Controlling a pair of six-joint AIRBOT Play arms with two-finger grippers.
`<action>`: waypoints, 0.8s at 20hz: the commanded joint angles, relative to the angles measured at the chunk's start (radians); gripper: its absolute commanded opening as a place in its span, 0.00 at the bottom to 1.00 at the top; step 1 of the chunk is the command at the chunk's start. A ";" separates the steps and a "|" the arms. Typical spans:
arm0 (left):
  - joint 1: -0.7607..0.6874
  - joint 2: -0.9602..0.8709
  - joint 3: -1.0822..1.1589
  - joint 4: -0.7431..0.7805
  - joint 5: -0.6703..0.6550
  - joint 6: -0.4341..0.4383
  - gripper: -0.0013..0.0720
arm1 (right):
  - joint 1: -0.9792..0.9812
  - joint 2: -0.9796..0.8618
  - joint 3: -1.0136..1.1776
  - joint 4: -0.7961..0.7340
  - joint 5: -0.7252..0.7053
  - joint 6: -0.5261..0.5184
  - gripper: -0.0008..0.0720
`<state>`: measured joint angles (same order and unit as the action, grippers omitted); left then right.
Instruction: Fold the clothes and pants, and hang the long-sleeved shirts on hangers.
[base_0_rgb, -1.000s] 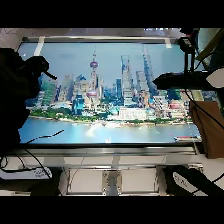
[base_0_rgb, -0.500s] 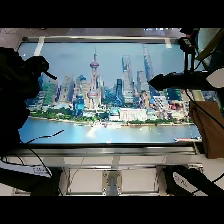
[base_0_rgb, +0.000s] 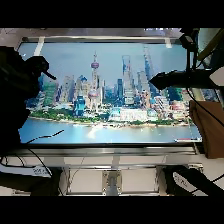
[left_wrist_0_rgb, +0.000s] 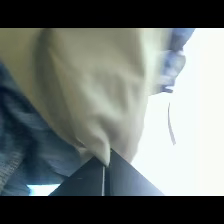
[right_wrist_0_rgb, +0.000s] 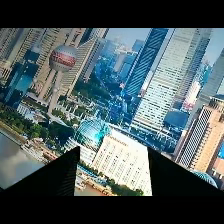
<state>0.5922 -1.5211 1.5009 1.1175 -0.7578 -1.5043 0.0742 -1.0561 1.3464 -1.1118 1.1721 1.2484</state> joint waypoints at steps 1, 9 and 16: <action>-0.032 0.182 0.001 -0.166 -0.167 0.148 0.05 | 0.000 0.001 0.143 -0.132 0.185 -0.001 0.67; -0.614 0.468 -0.002 -0.390 -0.309 0.225 0.05 | 0.000 0.002 0.509 -0.591 0.486 -0.013 0.67; -1.283 0.194 -0.110 -0.235 -0.204 0.093 0.05 | -0.031 0.000 0.456 -0.591 0.480 -0.024 0.66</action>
<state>-0.4541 -1.2152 1.4254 0.8364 -1.0214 -1.3640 0.0635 -1.0557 1.8202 -1.6772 1.6436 1.2316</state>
